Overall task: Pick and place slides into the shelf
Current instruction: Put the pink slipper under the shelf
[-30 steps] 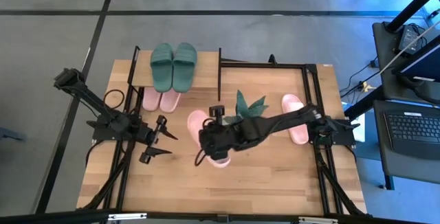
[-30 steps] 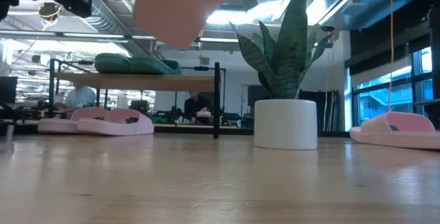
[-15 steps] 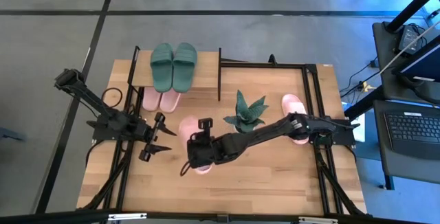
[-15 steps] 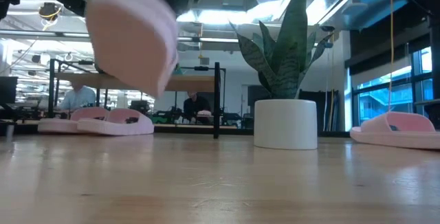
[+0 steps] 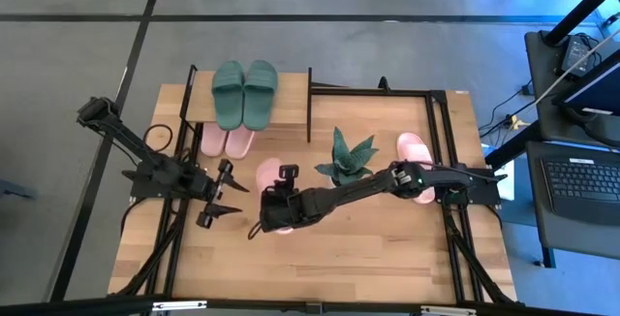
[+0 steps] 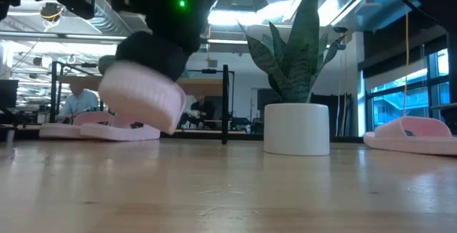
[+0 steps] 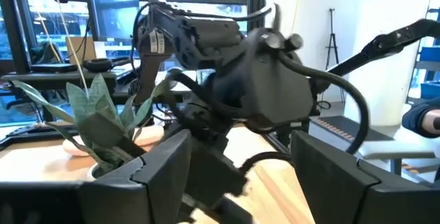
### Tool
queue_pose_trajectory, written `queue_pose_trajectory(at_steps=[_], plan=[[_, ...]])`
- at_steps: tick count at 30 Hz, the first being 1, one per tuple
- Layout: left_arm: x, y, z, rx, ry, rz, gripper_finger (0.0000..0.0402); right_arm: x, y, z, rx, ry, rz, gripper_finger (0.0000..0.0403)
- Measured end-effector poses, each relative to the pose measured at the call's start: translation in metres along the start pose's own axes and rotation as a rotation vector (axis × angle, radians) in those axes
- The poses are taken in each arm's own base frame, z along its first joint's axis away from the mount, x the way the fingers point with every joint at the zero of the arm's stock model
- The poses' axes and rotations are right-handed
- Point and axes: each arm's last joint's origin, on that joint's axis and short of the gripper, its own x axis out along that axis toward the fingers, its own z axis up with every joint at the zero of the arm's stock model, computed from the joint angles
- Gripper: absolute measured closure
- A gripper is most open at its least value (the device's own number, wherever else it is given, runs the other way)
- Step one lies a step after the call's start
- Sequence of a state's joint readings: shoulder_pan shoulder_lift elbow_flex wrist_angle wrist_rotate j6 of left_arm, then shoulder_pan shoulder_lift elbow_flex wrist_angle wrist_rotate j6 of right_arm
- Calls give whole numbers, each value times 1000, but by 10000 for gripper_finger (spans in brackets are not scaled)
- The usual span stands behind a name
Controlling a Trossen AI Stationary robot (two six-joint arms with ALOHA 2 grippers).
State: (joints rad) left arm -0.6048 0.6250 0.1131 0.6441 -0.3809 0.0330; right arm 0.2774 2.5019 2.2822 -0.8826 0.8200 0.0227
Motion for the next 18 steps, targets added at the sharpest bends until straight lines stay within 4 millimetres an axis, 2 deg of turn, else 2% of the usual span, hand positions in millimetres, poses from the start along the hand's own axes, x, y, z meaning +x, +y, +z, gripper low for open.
queue_pose_trajectory(at_steps=[8,15,18], plan=[[0,0,-3,7,34,-2,161,25,1,-6,4,40,5,391],[0,0,-4,9,38,-2,161,31,-2,-7,15,50,-3,391],[0,0,-4,10,40,-3,161,31,-2,-7,32,51,-3,373]])
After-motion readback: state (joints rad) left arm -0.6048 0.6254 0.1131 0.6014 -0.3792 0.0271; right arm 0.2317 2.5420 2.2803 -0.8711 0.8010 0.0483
